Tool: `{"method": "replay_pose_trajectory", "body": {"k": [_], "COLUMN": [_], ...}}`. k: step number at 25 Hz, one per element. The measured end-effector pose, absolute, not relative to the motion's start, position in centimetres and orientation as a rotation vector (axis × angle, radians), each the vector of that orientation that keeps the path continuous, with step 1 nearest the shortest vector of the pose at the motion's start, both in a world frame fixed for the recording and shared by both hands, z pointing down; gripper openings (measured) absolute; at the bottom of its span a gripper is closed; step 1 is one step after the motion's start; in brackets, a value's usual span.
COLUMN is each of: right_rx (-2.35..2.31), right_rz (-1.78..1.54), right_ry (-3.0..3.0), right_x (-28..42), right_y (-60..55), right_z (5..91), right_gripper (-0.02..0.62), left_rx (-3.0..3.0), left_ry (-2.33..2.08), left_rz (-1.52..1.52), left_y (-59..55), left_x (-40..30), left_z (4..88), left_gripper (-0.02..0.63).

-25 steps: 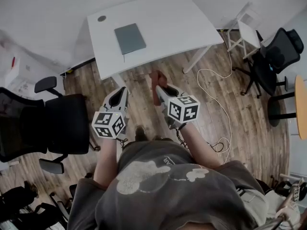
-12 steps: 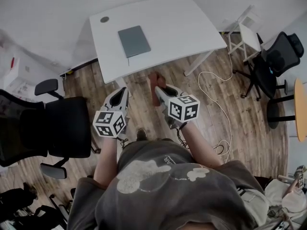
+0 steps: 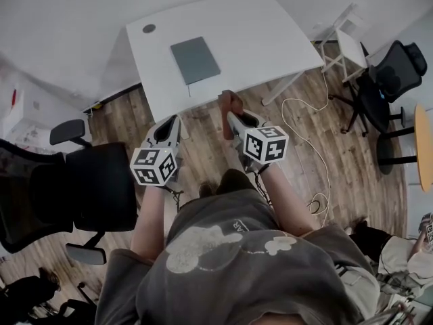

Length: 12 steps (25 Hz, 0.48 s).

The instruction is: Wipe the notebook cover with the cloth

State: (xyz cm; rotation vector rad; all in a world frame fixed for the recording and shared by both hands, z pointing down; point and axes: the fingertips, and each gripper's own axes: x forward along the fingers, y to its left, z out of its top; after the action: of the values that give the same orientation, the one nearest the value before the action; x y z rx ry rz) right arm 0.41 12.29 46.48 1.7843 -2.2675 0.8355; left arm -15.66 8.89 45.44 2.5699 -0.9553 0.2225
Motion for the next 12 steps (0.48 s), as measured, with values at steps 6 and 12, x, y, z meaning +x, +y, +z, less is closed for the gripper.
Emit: {"method": "replay_pose_trajectory", "body": {"k": [6, 12], "right_rx": [1.787, 1.781], "right_rz": [0.815, 0.835], "right_ry": [-2.264, -2.257], "right_x": [1.0, 2.8], "right_y": [10.7, 7.9], "right_z": [46.3, 47.5], "right_gripper": [0.087, 0.087], "left_rx": [2.566, 2.528], "left_ry": [-0.968, -1.015], "left_rz": [0.213, 0.227], "left_y": [7.2, 4.9], "left_x": [-15.7, -15.6], "left_z": [45.4, 46.7], "left_gripper": [-0.003, -0.003]}}
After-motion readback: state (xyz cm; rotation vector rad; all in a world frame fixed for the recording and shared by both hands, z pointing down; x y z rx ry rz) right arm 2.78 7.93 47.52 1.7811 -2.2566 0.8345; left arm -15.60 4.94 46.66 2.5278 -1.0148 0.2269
